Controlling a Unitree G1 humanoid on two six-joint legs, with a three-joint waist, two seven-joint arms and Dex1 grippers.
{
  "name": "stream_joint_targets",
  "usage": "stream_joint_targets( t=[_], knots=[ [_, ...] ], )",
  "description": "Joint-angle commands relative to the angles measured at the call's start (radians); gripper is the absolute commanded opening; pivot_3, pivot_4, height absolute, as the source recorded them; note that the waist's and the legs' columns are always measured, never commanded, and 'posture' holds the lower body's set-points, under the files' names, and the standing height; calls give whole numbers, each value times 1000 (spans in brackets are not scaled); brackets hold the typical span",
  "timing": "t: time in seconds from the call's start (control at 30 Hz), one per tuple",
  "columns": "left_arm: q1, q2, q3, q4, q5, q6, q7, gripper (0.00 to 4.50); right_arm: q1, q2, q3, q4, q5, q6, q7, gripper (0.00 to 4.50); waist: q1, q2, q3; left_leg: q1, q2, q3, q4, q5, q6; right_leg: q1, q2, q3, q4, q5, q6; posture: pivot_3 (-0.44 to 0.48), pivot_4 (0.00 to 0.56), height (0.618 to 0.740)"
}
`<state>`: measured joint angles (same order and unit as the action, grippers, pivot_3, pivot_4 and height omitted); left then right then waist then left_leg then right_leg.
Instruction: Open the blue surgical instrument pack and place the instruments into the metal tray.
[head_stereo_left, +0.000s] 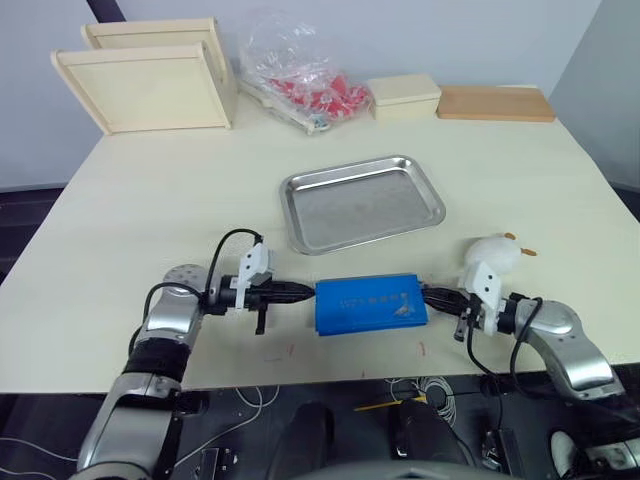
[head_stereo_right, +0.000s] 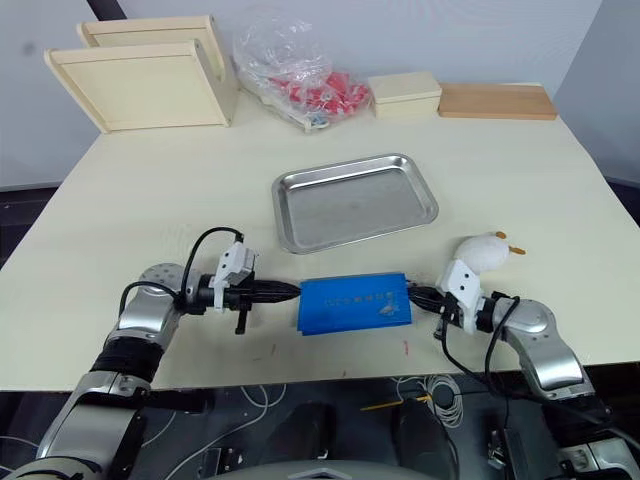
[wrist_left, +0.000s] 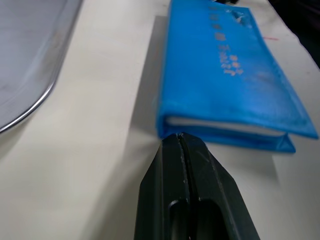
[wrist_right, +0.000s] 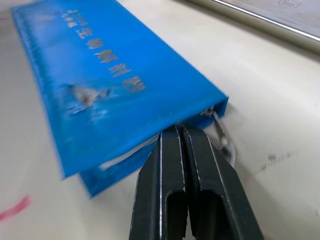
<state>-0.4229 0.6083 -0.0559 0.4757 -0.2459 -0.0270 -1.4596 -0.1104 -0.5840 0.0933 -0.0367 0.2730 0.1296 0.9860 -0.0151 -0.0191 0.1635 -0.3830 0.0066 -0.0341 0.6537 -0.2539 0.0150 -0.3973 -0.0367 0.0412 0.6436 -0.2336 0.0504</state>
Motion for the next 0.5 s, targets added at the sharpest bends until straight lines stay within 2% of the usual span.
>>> stream_joint_targets(
  t=[0.03, 0.17, 0.2, 0.27, 0.3, 0.33, 0.43, 0.5],
  knots=[
    [25, 34, 31, -58, -38, 10, -13, 0, 24, -35, -62, -51, 53, -20, 44, 91, 0, 0, 0, 0, 0, 0, 0, 0, 0, 0, 0, 0, 0, 0, 0, 0, 150, 740],
    [55, 76, 64, -148, -97, 72, -25, 0, 58, -84, -114, -64, 100, -63, 116, 91, 1, 0, 0, 0, 1, 0, 0, 0, 0, 0, 0, 0, 0, 0, 0, 0, 150, 740],
    [62, 86, 72, -172, -110, 89, -26, 0, 62, -92, -123, -64, 104, -80, 129, 461, 1, 0, 0, 0, 1, 0, 0, 0, 0, 0, 0, 0, 0, 0, 0, 0, 150, 740],
    [78, 108, 82, -221, -135, 118, -35, 0, 70, -106, -134, -58, 108, -122, 165, 775, 1, 0, 0, 0, 2, 0, 0, 0, 0, 0, 0, 0, 0, 0, 0, 0, 150, 740],
    [85, 120, 85, -246, -146, 136, -37, 0, 74, -112, -136, -50, 109, -149, 187, 1318, 1, 0, 0, 0, 2, 0, 0, 0, 0, 0, 0, 0, 0, 0, 0, 0, 150, 740],
    [90, 130, 86, -263, -152, 149, -38, 0, 76, -115, -136, -43, 107, -171, 203, 1674, 1, 0, 0, 0, 2, 0, 0, 0, 0, 0, 0, 0, 0, 0, 0, 0, 150, 740],
    [88, 166, 93, -324, -172, 189, -40, 575, 66, -114, -123, -21, 103, -278, 266, 2612, 1, 0, 0, 0, 2, 0, 0, 0, 0, 0, 0, 0, 0, 0, 0, 0, 150, 740],
    [82, 183, 99, -381, -200, 226, -46, 1158, 48, -109, -101, 15, 65, -395, 299, 3021, 1, 0, 1, 0, 2, 1, 0, 0, 0, 0, 0, 0, 0, 0, 0, 0, 150, 740]
  ],
)
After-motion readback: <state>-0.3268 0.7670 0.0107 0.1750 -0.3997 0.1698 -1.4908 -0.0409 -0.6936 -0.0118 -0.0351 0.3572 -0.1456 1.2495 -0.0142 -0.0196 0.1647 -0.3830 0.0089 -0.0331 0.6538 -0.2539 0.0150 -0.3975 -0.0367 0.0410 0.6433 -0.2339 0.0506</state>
